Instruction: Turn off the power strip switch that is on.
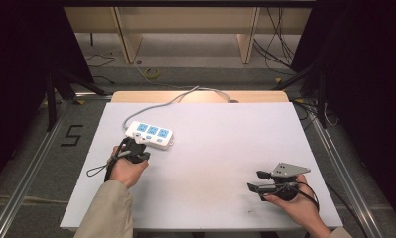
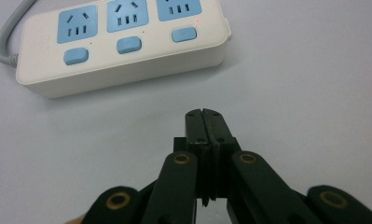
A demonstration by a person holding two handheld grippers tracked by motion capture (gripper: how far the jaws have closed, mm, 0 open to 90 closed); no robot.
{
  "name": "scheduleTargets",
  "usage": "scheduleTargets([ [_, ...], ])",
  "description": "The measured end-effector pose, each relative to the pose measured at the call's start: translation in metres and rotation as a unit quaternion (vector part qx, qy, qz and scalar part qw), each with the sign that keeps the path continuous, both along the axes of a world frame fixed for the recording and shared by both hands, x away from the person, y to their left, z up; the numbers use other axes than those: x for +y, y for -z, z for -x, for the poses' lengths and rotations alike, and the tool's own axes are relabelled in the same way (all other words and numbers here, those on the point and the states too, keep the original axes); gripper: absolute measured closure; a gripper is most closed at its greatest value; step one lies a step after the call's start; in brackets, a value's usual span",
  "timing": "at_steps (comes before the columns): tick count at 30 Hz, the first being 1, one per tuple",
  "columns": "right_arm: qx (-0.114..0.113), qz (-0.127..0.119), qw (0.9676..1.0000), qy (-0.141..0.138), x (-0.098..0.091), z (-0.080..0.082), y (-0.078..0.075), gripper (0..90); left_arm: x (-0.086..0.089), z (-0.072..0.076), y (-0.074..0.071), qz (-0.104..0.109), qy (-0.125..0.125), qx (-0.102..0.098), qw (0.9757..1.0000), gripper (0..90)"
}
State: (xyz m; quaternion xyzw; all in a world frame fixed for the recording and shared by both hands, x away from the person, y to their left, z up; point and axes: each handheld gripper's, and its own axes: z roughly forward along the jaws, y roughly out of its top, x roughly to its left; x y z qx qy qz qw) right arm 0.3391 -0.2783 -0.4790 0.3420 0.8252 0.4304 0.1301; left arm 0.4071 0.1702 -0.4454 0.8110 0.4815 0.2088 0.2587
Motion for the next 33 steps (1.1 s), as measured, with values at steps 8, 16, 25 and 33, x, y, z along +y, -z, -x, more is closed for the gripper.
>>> scheduleTargets([
  [8,-0.001,0.000,1.0000,-0.001,0.000,0.000,0.000,38.7,-0.001,-0.005,-0.001,-0.004,0.001,-0.003,1.0000,89.9],
  [16,0.000,0.002,1.0000,-0.003,0.001,0.000,0.000,38.7,-0.003,-0.009,-0.004,-0.007,0.001,-0.004,1.0000,89.9],
  [25,-0.001,0.004,1.0000,-0.005,0.001,0.000,0.000,38.7,-0.004,-0.014,-0.002,-0.009,0.000,0.000,1.0000,89.9],
  [33,-0.001,0.004,1.0000,-0.005,0.001,0.000,0.000,38.7,-0.006,-0.019,-0.002,-0.009,0.001,0.002,1.0000,89.9],
])
